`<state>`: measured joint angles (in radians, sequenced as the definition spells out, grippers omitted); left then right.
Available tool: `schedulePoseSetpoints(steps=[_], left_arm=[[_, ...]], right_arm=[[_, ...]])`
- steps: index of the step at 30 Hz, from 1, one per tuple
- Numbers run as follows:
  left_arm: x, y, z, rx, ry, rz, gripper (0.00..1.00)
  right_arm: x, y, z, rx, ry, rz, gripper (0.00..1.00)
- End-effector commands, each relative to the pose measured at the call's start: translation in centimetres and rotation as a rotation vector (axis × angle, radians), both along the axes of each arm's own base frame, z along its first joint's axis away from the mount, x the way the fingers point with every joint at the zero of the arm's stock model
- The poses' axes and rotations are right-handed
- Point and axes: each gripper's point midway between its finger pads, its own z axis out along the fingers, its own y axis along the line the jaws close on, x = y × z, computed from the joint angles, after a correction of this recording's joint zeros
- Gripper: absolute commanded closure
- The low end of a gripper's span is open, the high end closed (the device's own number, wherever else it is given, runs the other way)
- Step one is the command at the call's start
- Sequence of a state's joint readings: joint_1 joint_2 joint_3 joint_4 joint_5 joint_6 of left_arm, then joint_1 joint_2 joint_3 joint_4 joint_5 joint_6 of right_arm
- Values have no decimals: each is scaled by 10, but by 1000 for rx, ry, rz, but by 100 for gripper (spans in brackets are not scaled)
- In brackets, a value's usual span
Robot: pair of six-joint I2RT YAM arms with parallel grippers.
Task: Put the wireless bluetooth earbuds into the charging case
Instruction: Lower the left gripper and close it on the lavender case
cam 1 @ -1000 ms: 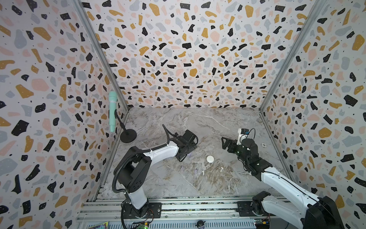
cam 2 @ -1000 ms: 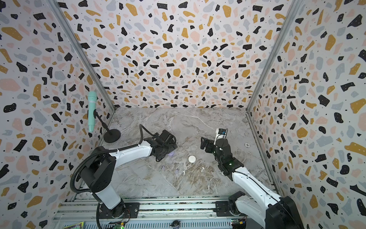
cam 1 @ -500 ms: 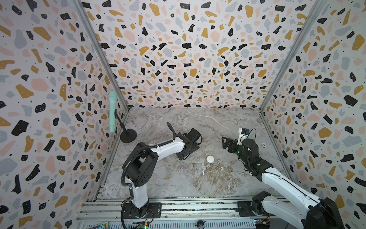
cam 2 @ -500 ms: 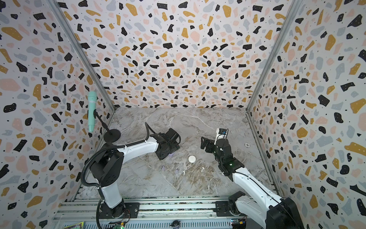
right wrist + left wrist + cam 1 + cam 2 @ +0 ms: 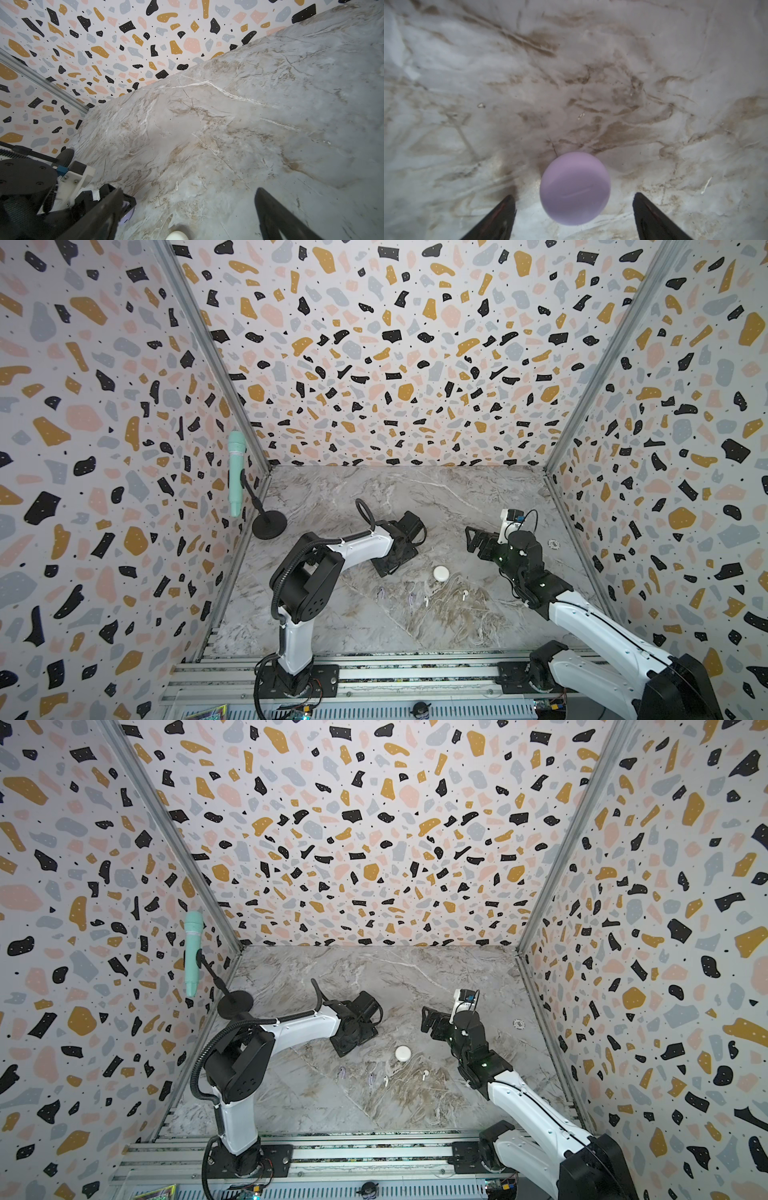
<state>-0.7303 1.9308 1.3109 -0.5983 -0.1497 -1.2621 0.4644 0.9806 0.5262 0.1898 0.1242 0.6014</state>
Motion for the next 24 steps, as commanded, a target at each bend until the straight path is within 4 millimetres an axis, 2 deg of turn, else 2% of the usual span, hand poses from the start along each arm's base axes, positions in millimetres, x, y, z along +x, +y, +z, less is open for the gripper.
schedulePoseSetpoints(steps=[1, 6, 12, 21, 24], left_arm=[[2, -1, 2, 21, 4, 4, 13], [5, -1, -1, 39, 6, 0, 18], [4, 10, 0, 97, 7, 12, 22], [-1, 0, -15, 85, 75, -32, 24], [-2, -3, -20, 84, 96, -52, 28]], right_arm=[[-1, -1, 5, 6, -6, -10, 1], [-1, -2, 5, 8, -8, -13, 1], [-2, -2, 6, 10, -6, -14, 1], [-2, -2, 3, 11, 3, -14, 1], [-2, -1, 3, 13, 5, -14, 1]])
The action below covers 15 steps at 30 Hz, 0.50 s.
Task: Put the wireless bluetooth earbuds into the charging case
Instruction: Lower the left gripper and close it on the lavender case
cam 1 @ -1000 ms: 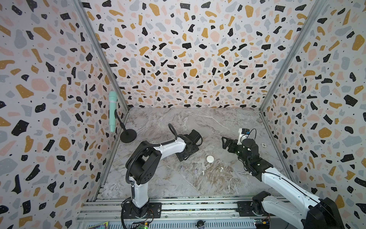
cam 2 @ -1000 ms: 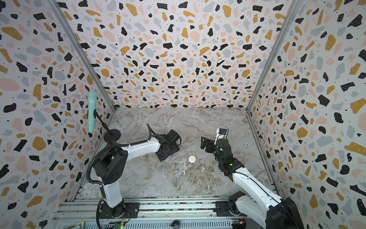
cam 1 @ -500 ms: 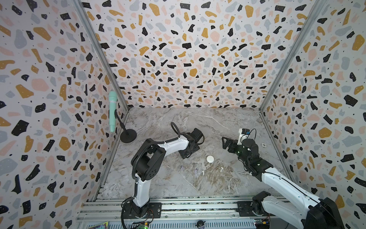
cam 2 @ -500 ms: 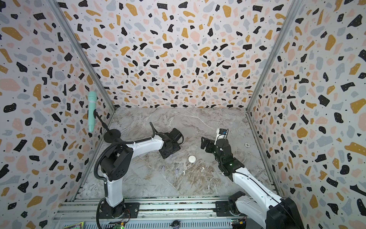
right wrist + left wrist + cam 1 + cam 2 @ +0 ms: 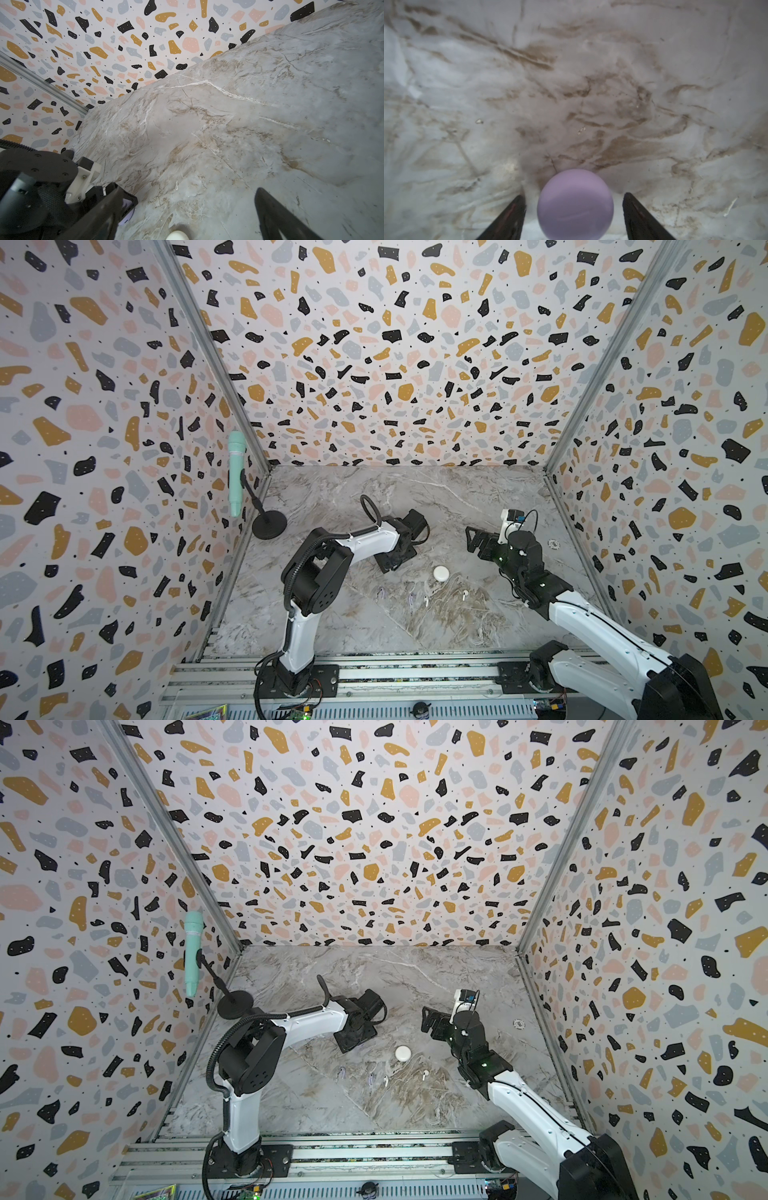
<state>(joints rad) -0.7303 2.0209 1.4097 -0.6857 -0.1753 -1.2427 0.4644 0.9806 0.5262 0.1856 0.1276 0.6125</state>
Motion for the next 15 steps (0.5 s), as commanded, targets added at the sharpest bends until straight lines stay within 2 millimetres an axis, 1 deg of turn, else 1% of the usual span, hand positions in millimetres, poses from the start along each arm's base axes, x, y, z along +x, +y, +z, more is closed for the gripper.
schedulePoseSetpoints(steps=[1, 5, 9, 14, 15], left_arm=[[-8, -3, -10, 13, 60, -39, 29], [-6, -2, -11, 32, 68, -49, 32], [-6, -2, -13, 39, 71, -60, 41], [-8, 2, -14, 61, 78, -83, 44], [-7, 3, -14, 68, 76, -92, 49]], right_arm=[[-2, 0, 3, 7, -1, -5, 1], [-2, 0, 4, 7, 0, -4, 1], [-2, -1, 3, 6, -1, -6, 1], [-1, 1, 2, 8, 3, -3, 1], [-1, 1, 2, 8, 6, 1, 1]])
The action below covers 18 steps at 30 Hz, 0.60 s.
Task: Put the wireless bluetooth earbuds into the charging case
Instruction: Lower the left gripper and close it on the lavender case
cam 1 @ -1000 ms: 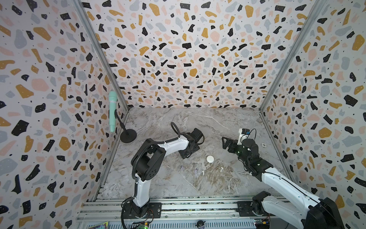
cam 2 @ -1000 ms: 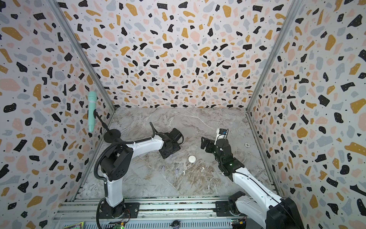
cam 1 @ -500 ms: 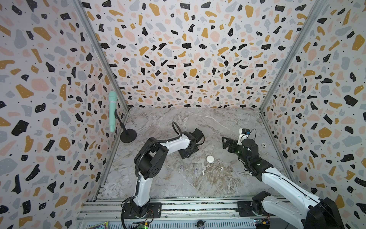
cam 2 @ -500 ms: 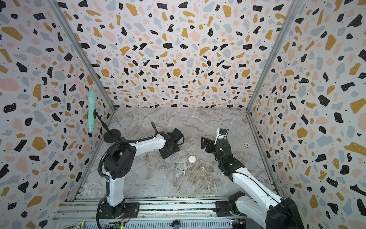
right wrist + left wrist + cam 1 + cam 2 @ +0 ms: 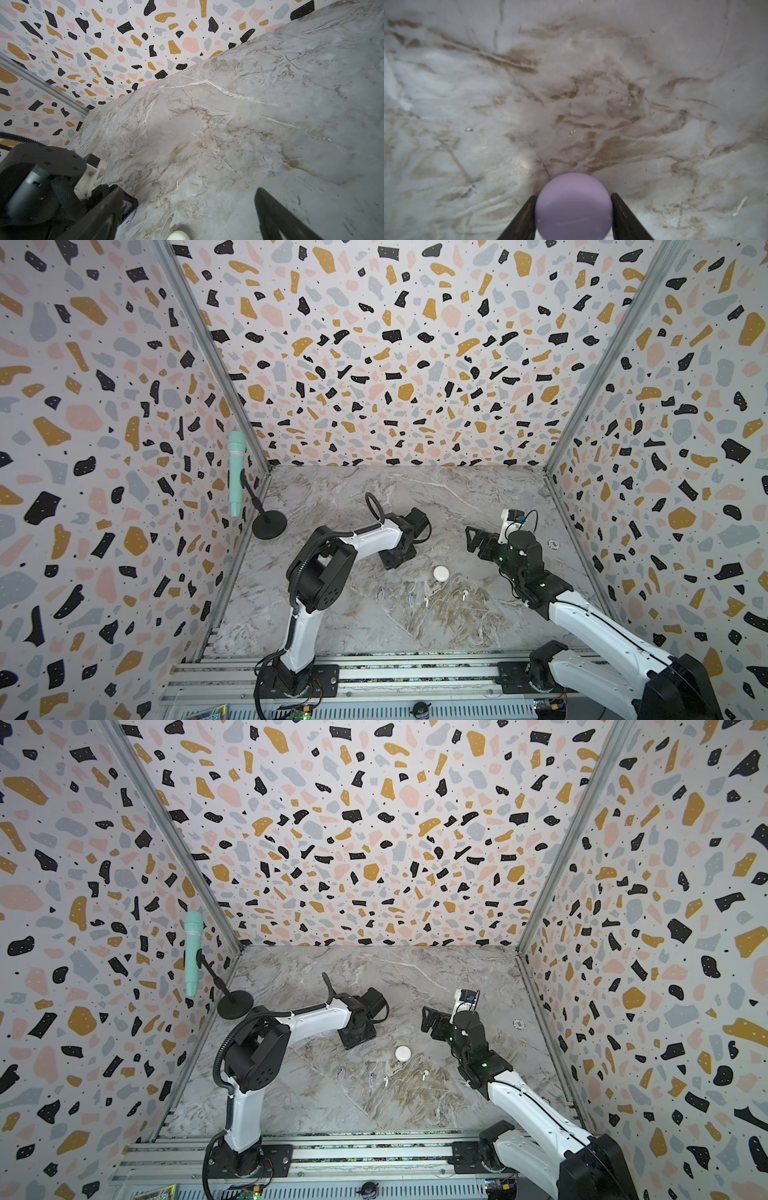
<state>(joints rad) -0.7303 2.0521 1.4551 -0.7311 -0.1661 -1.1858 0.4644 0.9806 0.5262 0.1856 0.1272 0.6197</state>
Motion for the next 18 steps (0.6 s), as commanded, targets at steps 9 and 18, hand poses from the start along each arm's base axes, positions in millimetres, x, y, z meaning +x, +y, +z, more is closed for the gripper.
schedulePoseSetpoints(steps=[9, 18], left_arm=[[-8, 0, -9, 47, 39, -239, 100], [-10, -17, 55, 67, -190, -711, 100]], right_arm=[[-2, 1, 3, 0, -2, 7, 1], [-2, 13, 5, 25, -3, 66, 1]])
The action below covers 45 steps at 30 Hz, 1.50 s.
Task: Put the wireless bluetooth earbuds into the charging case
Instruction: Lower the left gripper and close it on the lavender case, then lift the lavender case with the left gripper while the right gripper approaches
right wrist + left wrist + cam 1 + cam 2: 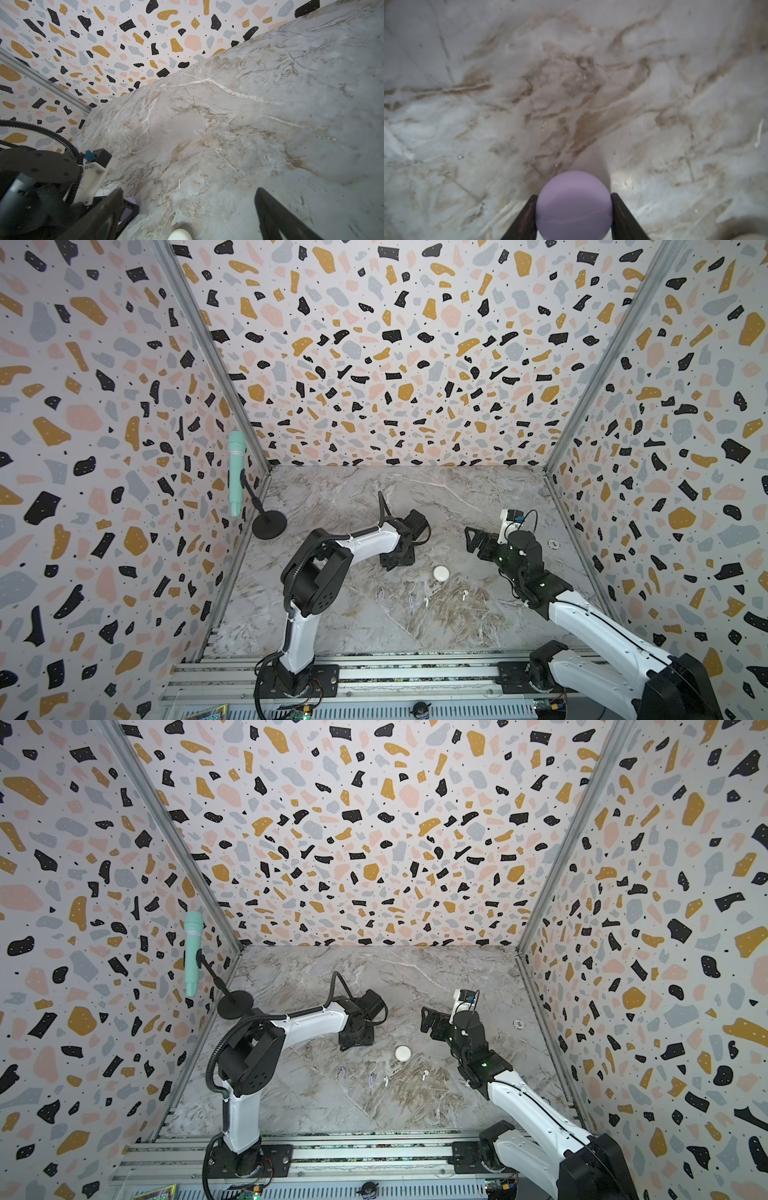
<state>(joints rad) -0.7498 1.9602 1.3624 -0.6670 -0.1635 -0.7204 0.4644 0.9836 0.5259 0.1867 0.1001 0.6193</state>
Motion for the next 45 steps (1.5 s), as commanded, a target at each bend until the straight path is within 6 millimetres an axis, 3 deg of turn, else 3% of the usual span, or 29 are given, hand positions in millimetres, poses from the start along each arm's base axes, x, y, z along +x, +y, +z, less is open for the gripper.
schedulePoseSetpoints(steps=[1, 7, 10, 14, 21, 25, 33, 37, 45], left_arm=[[-2, -16, 51, -26, -174, -300, 100], [-14, -7, 73, -21, -286, -426, 100], [-30, -17, 78, -135, -321, -501, 100], [-30, -1, 89, -69, -454, -557, 100], [-42, 12, 144, -94, -745, -655, 100], [-47, 20, 161, -78, -841, -676, 100], [-59, 19, 149, 33, -842, -780, 100], [-84, 4, 146, -6, -854, -951, 100], [-119, 0, 153, -102, -941, -1111, 100]], right_arm=[[-2, 12, 8, 23, -12, 58, 1], [-3, 32, 16, 55, 10, 162, 1], [-6, 44, 21, 72, 25, 227, 1], [-14, 58, 24, 85, 49, 326, 1], [-48, 99, 21, 182, 189, 658, 1], [-67, 113, 17, 231, 236, 799, 0], [-91, 138, 29, 179, 165, 925, 1], [-98, 144, 33, 150, 138, 948, 4], [-113, 158, 32, 111, 111, 1013, 19]])
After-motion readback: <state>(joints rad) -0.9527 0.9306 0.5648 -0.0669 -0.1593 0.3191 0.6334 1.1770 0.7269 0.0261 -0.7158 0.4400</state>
